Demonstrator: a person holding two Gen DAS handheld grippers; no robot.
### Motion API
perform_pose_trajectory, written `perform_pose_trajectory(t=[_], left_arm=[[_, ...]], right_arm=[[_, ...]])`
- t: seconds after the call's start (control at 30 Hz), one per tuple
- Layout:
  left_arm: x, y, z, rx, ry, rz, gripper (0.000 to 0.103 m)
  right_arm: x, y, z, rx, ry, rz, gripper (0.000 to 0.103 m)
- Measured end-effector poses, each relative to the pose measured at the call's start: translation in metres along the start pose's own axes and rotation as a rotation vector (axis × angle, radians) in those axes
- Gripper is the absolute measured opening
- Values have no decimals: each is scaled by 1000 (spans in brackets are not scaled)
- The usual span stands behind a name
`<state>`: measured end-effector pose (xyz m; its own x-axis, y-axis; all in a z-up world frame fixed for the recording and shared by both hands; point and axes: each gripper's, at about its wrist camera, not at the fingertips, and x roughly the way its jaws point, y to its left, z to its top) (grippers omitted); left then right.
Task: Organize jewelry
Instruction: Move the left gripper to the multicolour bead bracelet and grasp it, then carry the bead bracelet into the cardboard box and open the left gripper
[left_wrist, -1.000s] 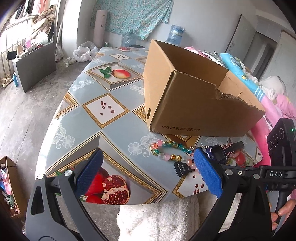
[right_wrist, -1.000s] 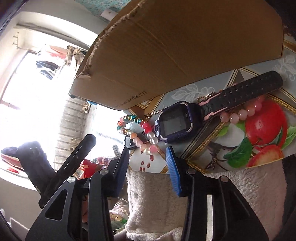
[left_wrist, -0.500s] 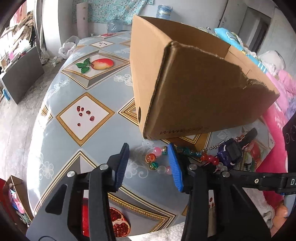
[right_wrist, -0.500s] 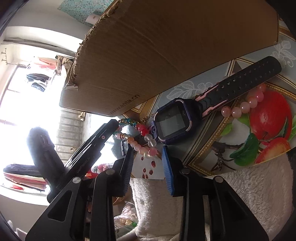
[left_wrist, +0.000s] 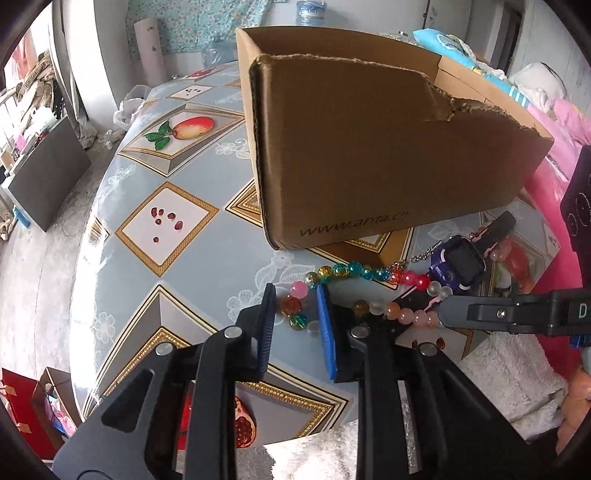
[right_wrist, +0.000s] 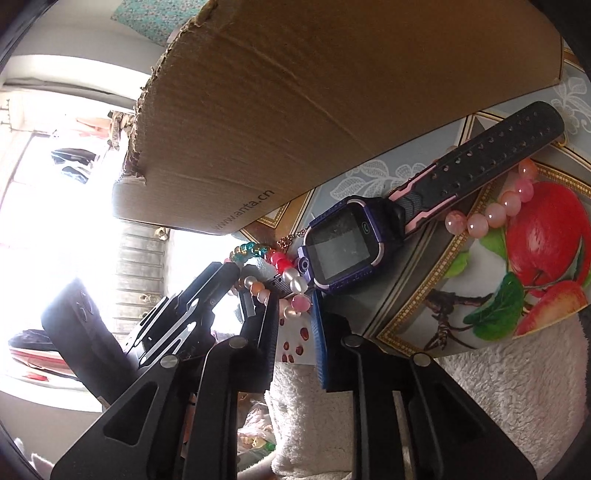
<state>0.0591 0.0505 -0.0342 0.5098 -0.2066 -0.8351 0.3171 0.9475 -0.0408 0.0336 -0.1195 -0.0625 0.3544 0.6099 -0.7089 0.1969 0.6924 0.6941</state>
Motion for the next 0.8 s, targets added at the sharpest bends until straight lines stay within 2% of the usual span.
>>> perform_pose_trajectory(t=[0.07, 0.17, 0.37, 0.6, 0.8], left_arm=[[0, 0, 0, -3, -4, 5, 17], [-1, 4, -1, -8, -9, 10, 10], [-8, 19, -1, -104, -5, -77, 8], [-44, 19, 0, -141, -46, -161, 8], [-92, 16, 24, -135, -117, -248, 8]], right_arm=[[0, 3, -2, -13, -5, -4, 18], [-2, 2, -14, -34, -12, -17, 12], [-15, 4, -13, -56, -19, 12, 10], [-30, 18, -10, -118, -29, 66, 10], [-61, 46, 2, -229, -72, 100, 10]])
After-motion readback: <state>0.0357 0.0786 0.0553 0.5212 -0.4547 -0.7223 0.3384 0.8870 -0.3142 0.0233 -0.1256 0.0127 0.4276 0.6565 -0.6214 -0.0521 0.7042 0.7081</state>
